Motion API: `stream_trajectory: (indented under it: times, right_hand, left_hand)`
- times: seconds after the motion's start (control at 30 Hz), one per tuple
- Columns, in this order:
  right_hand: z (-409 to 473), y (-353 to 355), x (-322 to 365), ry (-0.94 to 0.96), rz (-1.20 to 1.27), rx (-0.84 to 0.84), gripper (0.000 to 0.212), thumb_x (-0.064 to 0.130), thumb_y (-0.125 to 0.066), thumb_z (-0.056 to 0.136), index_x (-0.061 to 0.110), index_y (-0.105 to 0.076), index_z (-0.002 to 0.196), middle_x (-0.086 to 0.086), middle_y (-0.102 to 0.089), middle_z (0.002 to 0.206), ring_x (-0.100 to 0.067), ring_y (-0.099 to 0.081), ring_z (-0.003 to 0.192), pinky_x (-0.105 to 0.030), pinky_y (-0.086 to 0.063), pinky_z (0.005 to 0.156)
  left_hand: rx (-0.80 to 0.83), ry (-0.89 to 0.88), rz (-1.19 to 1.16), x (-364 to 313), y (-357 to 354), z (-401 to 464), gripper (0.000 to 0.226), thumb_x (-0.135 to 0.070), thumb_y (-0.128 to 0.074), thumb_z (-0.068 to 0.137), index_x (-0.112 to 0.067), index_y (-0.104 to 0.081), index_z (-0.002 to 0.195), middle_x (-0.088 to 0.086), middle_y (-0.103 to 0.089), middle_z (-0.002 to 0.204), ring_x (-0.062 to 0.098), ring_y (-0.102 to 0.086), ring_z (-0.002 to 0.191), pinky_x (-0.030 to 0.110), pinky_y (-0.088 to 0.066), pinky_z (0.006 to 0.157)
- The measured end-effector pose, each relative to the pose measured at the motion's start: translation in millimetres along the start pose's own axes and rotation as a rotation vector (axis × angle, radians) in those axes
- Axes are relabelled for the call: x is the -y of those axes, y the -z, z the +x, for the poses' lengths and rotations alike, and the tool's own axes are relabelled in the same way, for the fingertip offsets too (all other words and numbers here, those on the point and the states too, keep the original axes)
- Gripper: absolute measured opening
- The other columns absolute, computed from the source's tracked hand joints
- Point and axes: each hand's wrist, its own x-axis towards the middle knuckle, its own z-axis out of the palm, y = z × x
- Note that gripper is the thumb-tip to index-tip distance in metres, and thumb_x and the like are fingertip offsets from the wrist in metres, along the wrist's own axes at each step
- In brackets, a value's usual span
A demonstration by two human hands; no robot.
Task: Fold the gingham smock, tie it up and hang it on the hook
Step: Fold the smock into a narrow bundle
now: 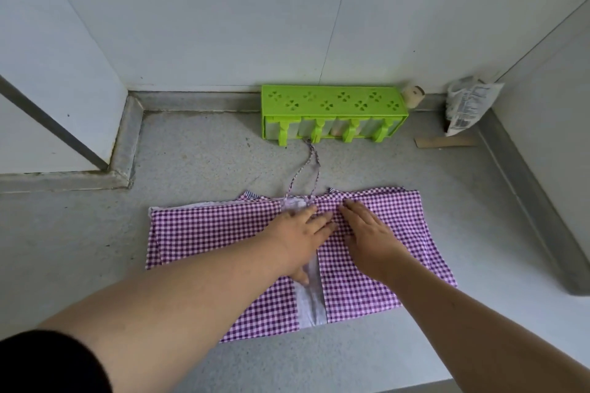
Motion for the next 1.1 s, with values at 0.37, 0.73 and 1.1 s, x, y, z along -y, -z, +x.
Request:
stream_trajectory:
  times: [0.37, 0.73, 1.1]
  right_hand:
    - [-54.2, -22.6, -56.5, -0.28, -0.143, -0.06, 0.086, 0.078, -0.009, 0.097, 0.029, 0.012, 0.165, 0.002, 0.014, 0.174, -0.019, 0.015, 0.159, -0.042, 0.007, 0.129]
    - [-50.1, -23.6, -65.0, -0.231, -0.16, -0.059, 0.088, 0.077, -0.006, 0.097, 0.025, 0.012, 0.165, -0.005, 0.013, 0.174, -0.025, 0.015, 0.159, -0.046, 0.013, 0.126]
    - [-65.2, 6.3, 40.8, 0.202, -0.244, 0.068, 0.081, 0.06, -0.038, 0.102, 0.034, 0.008, 0.163, -0.007, -0.004, 0.173, -0.034, -0.015, 0.157, -0.056, -0.026, 0.122]
  left_hand:
    - [0.111, 0.058, -0.037, 3.8, -4.3, 13.7, 0.144, -0.082, -0.07, 0.076, -0.017, 0.024, 0.164, 0.009, 0.034, 0.17, 0.036, 0.021, 0.161, 0.059, -0.013, 0.13]
    - [0.115, 0.092, 0.012, -0.5, 6.5, 1.1, 0.139, -0.082, -0.066, 0.079, -0.018, 0.023, 0.164, 0.008, 0.034, 0.17, 0.032, 0.019, 0.161, 0.055, -0.01, 0.132]
    - [-0.052, 0.384, -0.228, -11.4, -8.4, -105.1, 0.112, -0.08, -0.049, 0.093, -0.017, 0.001, 0.17, 0.007, 0.017, 0.176, 0.026, 0.007, 0.164, 0.04, 0.006, 0.127]
